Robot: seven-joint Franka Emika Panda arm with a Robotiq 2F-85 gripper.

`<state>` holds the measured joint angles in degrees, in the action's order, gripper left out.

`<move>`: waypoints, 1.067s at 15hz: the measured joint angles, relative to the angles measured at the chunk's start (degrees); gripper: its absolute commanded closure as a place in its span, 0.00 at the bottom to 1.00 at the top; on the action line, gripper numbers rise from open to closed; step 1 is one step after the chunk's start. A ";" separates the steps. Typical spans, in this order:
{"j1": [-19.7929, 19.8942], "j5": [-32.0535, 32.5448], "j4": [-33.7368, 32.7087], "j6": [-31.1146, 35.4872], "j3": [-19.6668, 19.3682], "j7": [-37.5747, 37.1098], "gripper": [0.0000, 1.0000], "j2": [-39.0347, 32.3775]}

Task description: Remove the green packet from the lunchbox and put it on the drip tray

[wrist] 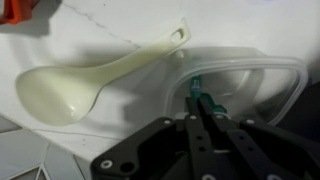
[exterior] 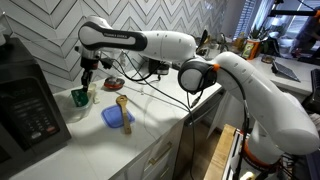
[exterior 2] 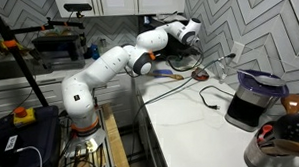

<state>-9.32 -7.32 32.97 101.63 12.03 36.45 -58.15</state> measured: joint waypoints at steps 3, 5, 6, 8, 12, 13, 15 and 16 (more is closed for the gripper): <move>-0.29 0.00 -2.10 0.00 0.34 0.13 0.99 1.05; -0.32 0.06 -2.86 -0.56 0.36 0.12 0.99 2.90; -0.15 0.08 -2.93 -1.76 0.23 -0.47 0.99 4.21; 0.82 -0.03 -2.85 -5.44 0.06 -2.88 0.99 6.79; 4.25 -4.50 -1.37 -10.01 0.76 -8.75 0.99 9.11; 5.04 -6.02 -0.72 -10.02 1.09 -10.49 0.99 9.16; 6.18 -8.76 0.76 -9.38 1.38 -14.39 0.99 9.20; 6.58 -10.00 1.66 -8.56 1.41 -16.45 0.99 9.27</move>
<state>-2.74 -17.32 34.63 93.07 13.44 20.00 -48.87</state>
